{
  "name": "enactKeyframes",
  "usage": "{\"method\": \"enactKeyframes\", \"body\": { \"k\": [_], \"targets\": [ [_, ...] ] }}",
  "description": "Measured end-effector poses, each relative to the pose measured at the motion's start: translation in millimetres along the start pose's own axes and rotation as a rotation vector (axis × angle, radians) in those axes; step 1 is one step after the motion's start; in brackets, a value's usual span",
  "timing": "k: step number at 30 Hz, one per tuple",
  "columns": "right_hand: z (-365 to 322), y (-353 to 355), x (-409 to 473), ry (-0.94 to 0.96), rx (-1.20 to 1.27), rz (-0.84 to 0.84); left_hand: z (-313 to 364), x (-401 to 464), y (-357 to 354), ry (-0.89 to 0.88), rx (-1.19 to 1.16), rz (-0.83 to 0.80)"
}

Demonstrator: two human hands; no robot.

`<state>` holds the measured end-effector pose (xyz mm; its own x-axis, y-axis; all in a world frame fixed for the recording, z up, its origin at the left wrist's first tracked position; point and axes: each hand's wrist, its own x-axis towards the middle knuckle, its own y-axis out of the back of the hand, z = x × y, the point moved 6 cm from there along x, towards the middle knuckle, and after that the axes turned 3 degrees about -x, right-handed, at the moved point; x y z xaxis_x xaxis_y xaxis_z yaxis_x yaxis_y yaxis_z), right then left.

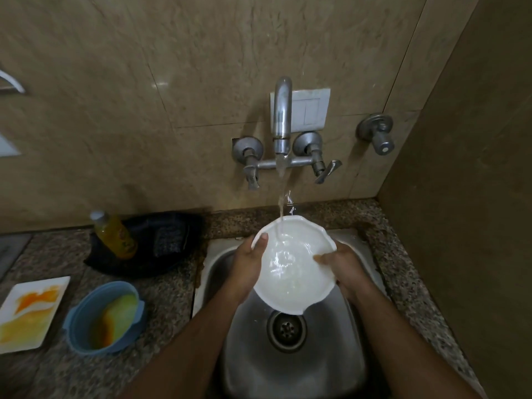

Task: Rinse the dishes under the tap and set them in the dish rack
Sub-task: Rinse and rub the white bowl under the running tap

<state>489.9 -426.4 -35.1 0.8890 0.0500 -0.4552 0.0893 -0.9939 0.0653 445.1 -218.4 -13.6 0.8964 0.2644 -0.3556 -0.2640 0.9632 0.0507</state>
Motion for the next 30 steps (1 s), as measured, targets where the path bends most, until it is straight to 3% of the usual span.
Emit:
{"method": "enactKeyframes", "body": {
  "k": [4, 10, 14, 20, 25, 27, 30],
  "targets": [
    [-2, -23, 2, 0.005, -0.016, -0.037, 2, 3, 21, -0.023, 0.14, 0.008],
    [-16, -30, -1, 0.082, -0.036, 0.054, 28, 10, 36, -0.125, 0.448, -0.052],
    [-30, -30, -14, 0.232, -0.088, 0.042, 27, 0, 43, -0.149, 0.56, -0.054],
    [-45, -45, -38, 0.525, -0.309, -0.051, 28, -33, 67, -0.377, 0.608, 0.125],
    [-43, -58, -49, 0.727, -0.479, -0.023, 27, -58, 79, -0.512, 0.641, 0.141],
    [-44, -64, -53, 0.719, -0.582, -0.078, 22, -65, 82, -0.502, 0.678, 0.161],
    [-34, -66, -44, 0.583, -0.681, -0.321, 12, -72, 89, -0.491, 0.758, 0.189]
  ]
}}
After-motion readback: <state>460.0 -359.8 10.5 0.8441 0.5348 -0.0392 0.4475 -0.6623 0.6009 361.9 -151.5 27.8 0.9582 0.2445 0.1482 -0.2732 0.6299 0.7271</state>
